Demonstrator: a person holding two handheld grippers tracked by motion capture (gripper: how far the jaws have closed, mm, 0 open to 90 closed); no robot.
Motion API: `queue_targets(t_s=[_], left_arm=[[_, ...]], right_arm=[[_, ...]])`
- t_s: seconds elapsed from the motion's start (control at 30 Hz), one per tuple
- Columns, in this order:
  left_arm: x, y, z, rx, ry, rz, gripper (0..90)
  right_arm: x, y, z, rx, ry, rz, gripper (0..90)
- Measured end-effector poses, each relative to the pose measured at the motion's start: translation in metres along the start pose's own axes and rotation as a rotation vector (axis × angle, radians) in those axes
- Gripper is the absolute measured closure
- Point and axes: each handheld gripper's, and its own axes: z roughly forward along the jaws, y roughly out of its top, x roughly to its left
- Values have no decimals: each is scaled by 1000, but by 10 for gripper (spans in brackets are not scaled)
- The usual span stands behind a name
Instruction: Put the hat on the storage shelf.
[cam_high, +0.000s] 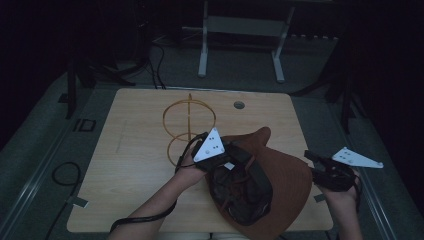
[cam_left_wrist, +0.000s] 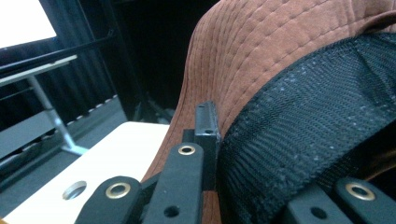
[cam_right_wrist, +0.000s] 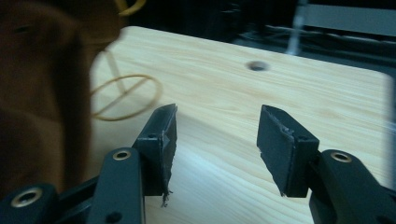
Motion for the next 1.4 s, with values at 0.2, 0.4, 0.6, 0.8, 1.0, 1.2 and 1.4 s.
queue_targets(t_s=[0.2,0.4,0.6,0.8,1.0,1.2,1.4], left_arm=[[-6,-2,7,5,-16,0,866],[-13,-1,11,8,-42,28,866],[-15,1,14,2,-45,13,866],[-17,2,19,-9,-34,-10,866],[-24,2,26,-2,-5,6,865],[-23,3,27,-5,36,-7,864],[-23,4,27,-9,54,-13,865]], right_arm=[[21,3,22,-15,161,-40,469],[32,10,40,8,221,-60,470],[45,15,48,-8,320,-91,462],[45,20,52,-50,363,-66,459],[50,26,58,-91,405,-70,455],[51,30,64,-90,417,-48,484],[52,31,68,-91,448,-23,578]])
